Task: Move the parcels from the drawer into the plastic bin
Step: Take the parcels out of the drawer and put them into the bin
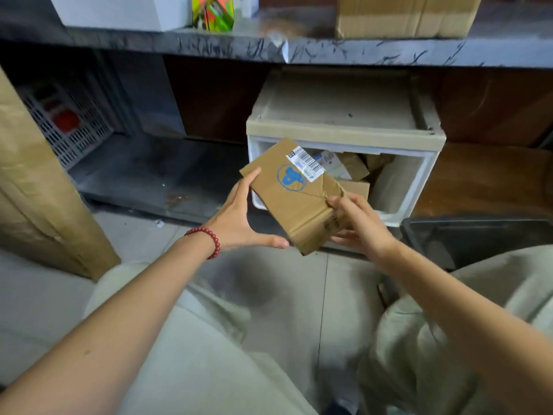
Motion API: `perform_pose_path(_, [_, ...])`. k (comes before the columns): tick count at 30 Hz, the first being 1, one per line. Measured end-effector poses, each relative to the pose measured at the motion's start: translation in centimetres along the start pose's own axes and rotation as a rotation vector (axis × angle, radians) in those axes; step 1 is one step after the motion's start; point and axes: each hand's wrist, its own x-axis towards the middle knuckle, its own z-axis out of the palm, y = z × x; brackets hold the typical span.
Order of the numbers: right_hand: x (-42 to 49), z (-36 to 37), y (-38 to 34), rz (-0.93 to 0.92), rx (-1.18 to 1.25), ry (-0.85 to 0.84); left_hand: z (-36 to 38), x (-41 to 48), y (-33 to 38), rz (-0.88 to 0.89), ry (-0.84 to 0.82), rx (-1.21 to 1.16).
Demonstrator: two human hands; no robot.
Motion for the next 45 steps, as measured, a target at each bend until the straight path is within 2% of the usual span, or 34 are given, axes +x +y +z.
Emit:
perform_pose_path(6, [-0.1, -2.9, -6.0, -0.066, -0.182, -0.126, -2.2, 1.4, 1.3, 0.014, 0.250, -0.291])
perform_pose_path(10, [1.4, -3.4, -7.5, -0.051, -0.222, -0.125, -0.1, 1.6, 0.3, -0.068, 0.280, -0.499])
perform_pose_path(14, [2.8, -3.3, -7.4, -0.055, -0.238, -0.143, 0.7, 2.1, -0.3, -0.121, 0.265, -0.494])
perform_pose_path(18, [4.1, -1.7, -7.5, -0.173, -0.313, -0.236, -0.3, 2.4, -0.7, -0.145, 0.333, -0.474])
perform_pose_path(21, [5.2, -0.6, -7.2, -0.148, -0.351, -0.258, -0.5, 2.5, -1.0, -0.174, 0.373, -0.467])
perform_pose_path(24, [6.0, 0.3, -7.4, -0.089, -0.291, -0.295, -0.7, 2.6, -1.0, -0.206, 0.435, -0.462])
perform_pose_path(29, [6.7, 1.0, -6.4, 0.033, -0.082, -0.189, -1.9, 2.7, -0.7, -0.193, 0.506, -0.383])
perform_pose_path(33, [6.7, 1.1, -5.2, 0.112, 0.052, -0.201, -1.3, 2.7, -0.6, -0.170, 0.501, -0.350])
perform_pose_path(36, [6.9, 1.2, -4.0, 0.118, 0.065, -0.222, -0.6, 2.8, -0.7, -0.201, 0.509, -0.359])
perform_pose_path(41, [6.7, 2.1, -2.8, 0.158, 0.093, -0.174, -0.6, 3.2, -0.7, -0.204, 0.442, -0.458])
perform_pose_path(45, [6.7, 1.9, -2.9, 0.192, 0.212, -0.135, -0.5, 3.2, -0.6, -0.223, 0.426, -0.414])
